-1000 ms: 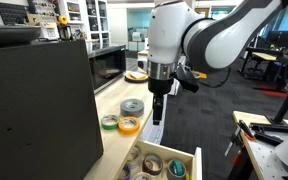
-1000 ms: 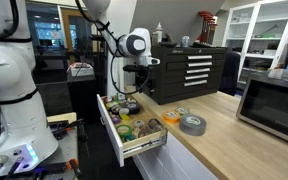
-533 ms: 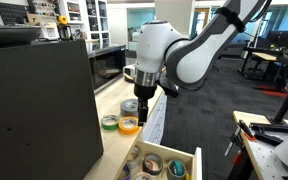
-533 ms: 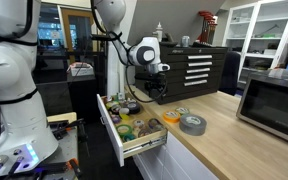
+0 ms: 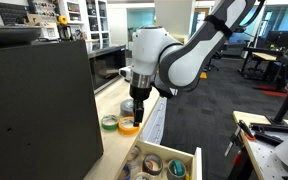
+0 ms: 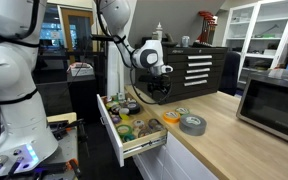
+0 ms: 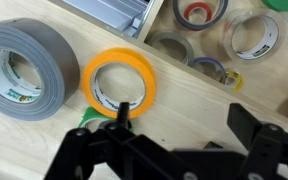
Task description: Put the orange tape in the open drawer
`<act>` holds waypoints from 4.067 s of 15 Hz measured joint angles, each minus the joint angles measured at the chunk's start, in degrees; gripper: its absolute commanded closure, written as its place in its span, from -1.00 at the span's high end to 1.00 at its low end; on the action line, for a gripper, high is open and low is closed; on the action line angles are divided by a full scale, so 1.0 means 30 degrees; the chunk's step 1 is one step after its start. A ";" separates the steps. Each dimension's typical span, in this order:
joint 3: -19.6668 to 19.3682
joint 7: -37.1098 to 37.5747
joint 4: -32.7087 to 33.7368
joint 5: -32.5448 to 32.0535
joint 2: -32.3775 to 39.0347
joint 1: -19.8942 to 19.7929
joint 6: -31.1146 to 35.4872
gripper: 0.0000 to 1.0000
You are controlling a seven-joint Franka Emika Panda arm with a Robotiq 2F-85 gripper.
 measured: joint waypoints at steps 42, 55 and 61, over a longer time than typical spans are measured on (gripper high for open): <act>0.1709 -0.6859 0.3739 0.1995 0.5365 -0.3439 -0.0060 -0.83; 0.2166 -0.7290 0.3226 0.1826 0.5082 -0.3271 -0.0019 -0.80; 0.2122 -0.7044 0.1375 0.1717 0.3940 -0.2542 0.0311 -0.80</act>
